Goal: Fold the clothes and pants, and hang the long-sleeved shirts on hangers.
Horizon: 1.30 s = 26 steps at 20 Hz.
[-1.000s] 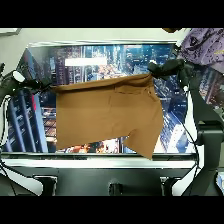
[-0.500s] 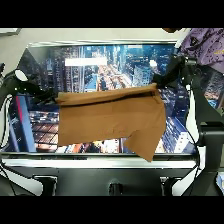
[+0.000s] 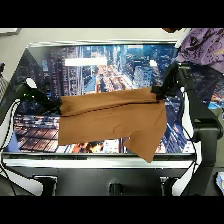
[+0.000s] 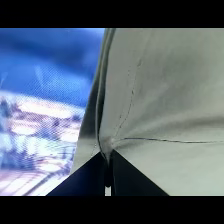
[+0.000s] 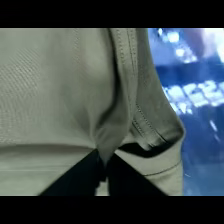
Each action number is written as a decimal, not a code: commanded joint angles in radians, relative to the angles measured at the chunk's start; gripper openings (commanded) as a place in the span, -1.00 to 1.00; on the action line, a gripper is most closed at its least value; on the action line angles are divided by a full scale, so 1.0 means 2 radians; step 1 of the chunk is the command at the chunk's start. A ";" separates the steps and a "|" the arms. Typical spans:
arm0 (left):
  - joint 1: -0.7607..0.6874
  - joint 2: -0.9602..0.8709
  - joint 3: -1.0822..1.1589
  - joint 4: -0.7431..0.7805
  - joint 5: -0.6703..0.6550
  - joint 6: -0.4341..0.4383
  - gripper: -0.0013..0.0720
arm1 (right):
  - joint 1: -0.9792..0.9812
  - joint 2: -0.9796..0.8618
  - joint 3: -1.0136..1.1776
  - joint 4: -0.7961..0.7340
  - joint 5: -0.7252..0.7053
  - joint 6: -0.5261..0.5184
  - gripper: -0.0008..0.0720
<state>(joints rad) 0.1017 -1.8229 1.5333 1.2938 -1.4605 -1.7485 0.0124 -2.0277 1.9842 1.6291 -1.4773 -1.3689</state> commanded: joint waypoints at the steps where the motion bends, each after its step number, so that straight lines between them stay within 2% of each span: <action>1: -0.001 0.000 -0.006 -0.002 0.014 -0.003 -0.46 | 0.000 -0.010 0.000 0.003 -0.001 -0.008 -0.09; 2: 0.000 0.004 -0.006 -0.002 0.019 -0.003 0.11 | 0.000 -0.007 0.000 0.006 -0.001 -0.016 0.17; 3: 0.002 0.011 -0.006 -0.002 0.021 -0.001 0.57 | -0.004 0.002 0.000 0.021 -0.001 -0.022 0.19; 4: 0.008 0.023 -0.003 0.000 0.021 0.005 0.72 | -0.012 0.014 0.000 0.043 -0.004 -0.038 0.19; 7: 0.043 0.089 -0.006 0.019 0.022 0.012 0.72 | -0.068 0.069 -0.008 0.108 -0.022 -0.079 0.19; 9: 0.080 0.153 -0.035 0.052 0.035 0.012 0.72 | -0.124 0.118 -0.055 0.147 -0.021 -0.107 0.19; 11: 0.130 0.229 -0.109 0.040 0.077 0.013 0.72 | -0.184 0.179 -0.162 0.198 -0.017 -0.136 0.19; 13: 0.174 0.298 -0.202 -0.010 0.112 0.030 0.72 | -0.224 0.238 -0.290 0.231 -0.005 -0.158 0.19; 16: 0.213 0.367 -0.320 -0.087 0.124 0.063 0.72 | -0.247 0.323 -0.478 0.239 0.016 -0.190 0.19; 21: 0.214 0.397 -0.403 -0.116 0.123 0.071 0.72 | -0.247 0.396 -0.671 0.241 0.052 -0.210 0.19; 26: 0.213 0.397 -0.407 -0.141 0.123 0.072 0.72 | -0.246 0.405 -0.742 0.278 0.091 -0.227 0.18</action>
<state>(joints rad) 0.5251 -1.0386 0.7410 1.0527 -1.2156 -1.6104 -0.4782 -1.2381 0.5945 2.1361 -1.3495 -1.7943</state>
